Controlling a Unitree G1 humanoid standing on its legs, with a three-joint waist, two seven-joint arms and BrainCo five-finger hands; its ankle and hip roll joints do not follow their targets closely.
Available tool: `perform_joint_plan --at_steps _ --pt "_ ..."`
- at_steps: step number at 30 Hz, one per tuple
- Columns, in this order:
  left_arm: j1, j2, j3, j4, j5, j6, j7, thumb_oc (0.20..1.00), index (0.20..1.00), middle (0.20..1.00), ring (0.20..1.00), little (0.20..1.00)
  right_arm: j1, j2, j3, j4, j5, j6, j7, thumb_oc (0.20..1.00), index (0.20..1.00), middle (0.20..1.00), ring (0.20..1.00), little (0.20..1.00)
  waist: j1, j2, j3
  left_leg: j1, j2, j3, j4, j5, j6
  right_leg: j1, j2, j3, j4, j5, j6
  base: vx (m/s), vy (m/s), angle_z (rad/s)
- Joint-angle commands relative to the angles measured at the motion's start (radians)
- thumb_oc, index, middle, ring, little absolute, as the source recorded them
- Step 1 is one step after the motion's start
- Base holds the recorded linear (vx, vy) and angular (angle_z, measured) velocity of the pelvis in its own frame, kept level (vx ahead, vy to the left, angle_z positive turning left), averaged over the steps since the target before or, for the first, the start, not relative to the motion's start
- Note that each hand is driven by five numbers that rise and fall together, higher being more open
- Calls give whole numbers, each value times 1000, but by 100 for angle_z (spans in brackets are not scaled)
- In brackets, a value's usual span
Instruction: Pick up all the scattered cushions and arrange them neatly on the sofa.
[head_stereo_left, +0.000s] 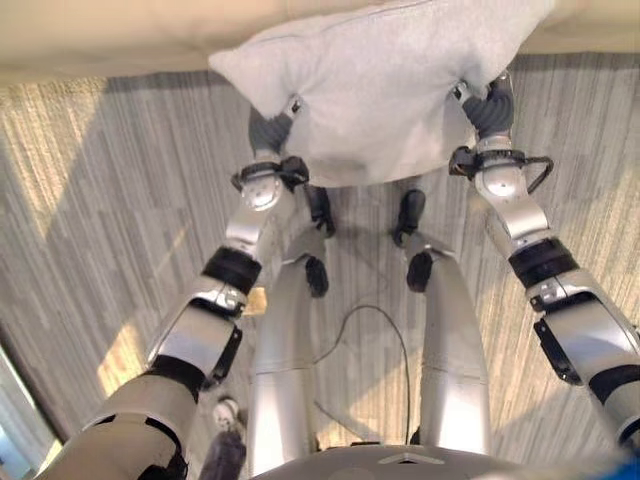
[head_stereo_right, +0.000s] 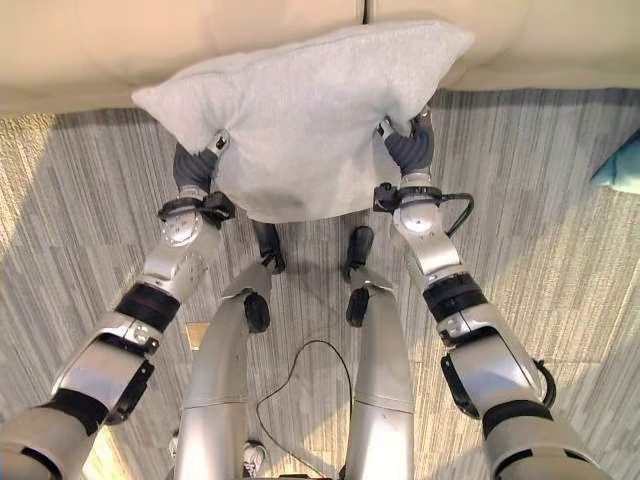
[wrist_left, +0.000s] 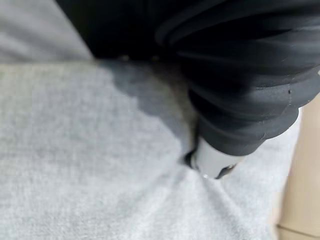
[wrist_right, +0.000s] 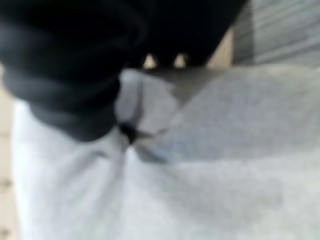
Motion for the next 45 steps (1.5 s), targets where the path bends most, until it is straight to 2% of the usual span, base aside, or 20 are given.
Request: perform_joint_plan --at_steps 1,6,9,10,15,16,20,21,24,26,28,32,34,37,39,40,42,43,44,45 --pt "5 -71 -57 -99 109 -103 -116 200 200 200 200 200 12 104 60 -140 -56 -139 112 200 200 200 200 200 -28 18 -131 74 30 -142 -45 -54 -100 169 -12 -5 -189 40 124 0 0 0" --pt "152 -88 -56 -158 108 -109 -152 200 200 200 200 200 183 118 32 -202 -50 -142 156 200 200 200 200 200 -27 10 -169 313 11 -142 -176 -33 -117 405 -8 -48 -326 65 133 43 -29 5" --pt "237 -91 -63 -174 106 -111 -176 200 200 200 200 200 270 120 24 -225 -58 -135 176 200 200 200 200 200 -27 6 -179 441 1 -133 -228 -4 -108 544 -9 -71 -399 101 129 35 6 -1" --pt "304 -86 -55 -191 105 -111 -193 200 200 200 200 200 331 116 20 -247 -73 -127 191 200 200 200 200 200 -26 4 -185 539 -5 -130 -253 -7 -106 646 -8 -82 -435 105 134 172 30 -1" --pt "415 -80 -43 -196 94 -101 -220 200 200 200 200 200 429 108 -10 -258 -96 -102 207 200 200 200 200 200 -28 -1 -190 703 -16 -117 -285 -21 -97 821 -3 -91 -491 109 144 153 42 0" --pt "468 -75 -30 -199 87 -90 -232 200 200 200 200 200 480 104 -31 -256 -101 -84 219 200 200 200 200 200 -31 -2 -200 774 -17 -106 -297 -34 -95 902 -5 -98 -517 108 151 132 91 4" --pt "512 -66 -23 -187 97 -73 -240 200 200 200 200 200 528 101 -60 -262 -111 -68 223 200 200 200 200 200 -38 -2 -217 857 -17 -89 -314 -44 -92 986 -10 -106 -537 108 161 132 101 2" --pt "542 -52 -16 -190 121 -58 -247 200 200 200 200 200 561 101 -76 -261 -117 -56 229 200 200 200 200 200 -41 -2 -235 918 -25 -74 -335 -68 -82 1032 -16 -104 -538 107 172 169 135 2" --pt "574 -43 -12 -198 142 -42 -259 200 200 200 200 200 599 92 -97 -267 -137 -40 241 200 200 200 200 200 -45 3 -242 999 -50 -67 -367 -95 -50 1049 -25 -75 -480 120 195 163 190 -13" --pt "580 -33 -9 -204 151 -38 -255 200 200 200 200 200 608 97 -100 -267 -137 -36 248 200 200 200 200 200 -53 7 -233 1033 -60 -55 -389 -93 -26 1015 -24 -33 -373 175 218 55 179 -20" --pt "582 -33 -3 -200 162 -31 -255 200 200 200 200 200 619 109 -113 -271 -124 -39 250 200 200 200 200 200 -59 19 -220 1080 -65 -35 -414 -104 -7 967 2 -10 -267 155 215 41 174 -31" --pt "586 -39 5 -200 154 -29 -264 200 200 200 200 200 622 100 -119 -273 -127 -31 253 200 200 200 200 200 -58 12 -225 1109 -75 -23 -438 -115 -7 937 7 -25 -331 144 201 90 14 -57" --pt "580 -44 1 -197 154 -22 -269 200 200 200 200 200 623 96 -119 -274 -125 -28 258 200 200 200 200 200 -69 -1 -222 1126 -89 -31 -437 -127 -8 916 25 -27 -455 167 193 137 -75 -22" --pt "553 -50 1 -178 157 -23 -265 200 200 200 200 200 616 91 -116 -277 -132 -25 256 200 200 200 200 200 -89 -16 -219 1158 -104 -43 -431 -153 -17 898 49 -45 -585 204 198 187 -123 -17" --pt "544 -53 -5 -170 159 -29 -278 200 200 200 200 200 626 81 -114 -287 -145 -23 263 200 200 200 200 200 -100 -27 -226 1175 -111 -59 -415 -180 -20 924 56 -24 -608 204 196 250 -178 24" --pt "539 -69 -16 -157 151 -30 -282 200 200 200 200 200 636 71 -112 -287 -143 -25 266 200 200 200 200 200 -114 -34 -242 1177 -112 -68 -380 -204 -31 950 77 18 -603 196 178 294 -219 79" --pt "541 -79 -20 -154 139 -29 -290 200 200 200 200 200 645 64 -115 -290 -142 -22 268 200 200 200 200 200 -122 -30 -254 1174 -99 -64 -349 -221 -47 970 79 4 -608 190 170 234 -213 96" --pt "542 -94 -29 -151 126 -26 -292 200 200 200 200 200 668 48 -118 -302 -139 -25 274 200 200 200 200 200 -144 -31 -264 1135 -41 -21 -194 -227 -89 1029 77 -35 -622 169 144 145 -181 87" --pt "542 -94 -29 -151 126 -26 -292 200 200 200 200 200 668 49 -118 -302 -139 -25 274 200 200 200 200 200 -147 -33 -267 1130 -43 -22 -194 -225 -89 1026 75 -37 -624 172 144 202 -270 96" --pt "544 -99 -33 -149 120 -24 -293 200 200 200 200 200 681 43 -118 -308 -137 -22 275 200 200 200 200 200 -152 -36 -266 1090 -9 -11 -94 -196 -105 1050 82 -44 -631 158 125 109 -163 69"
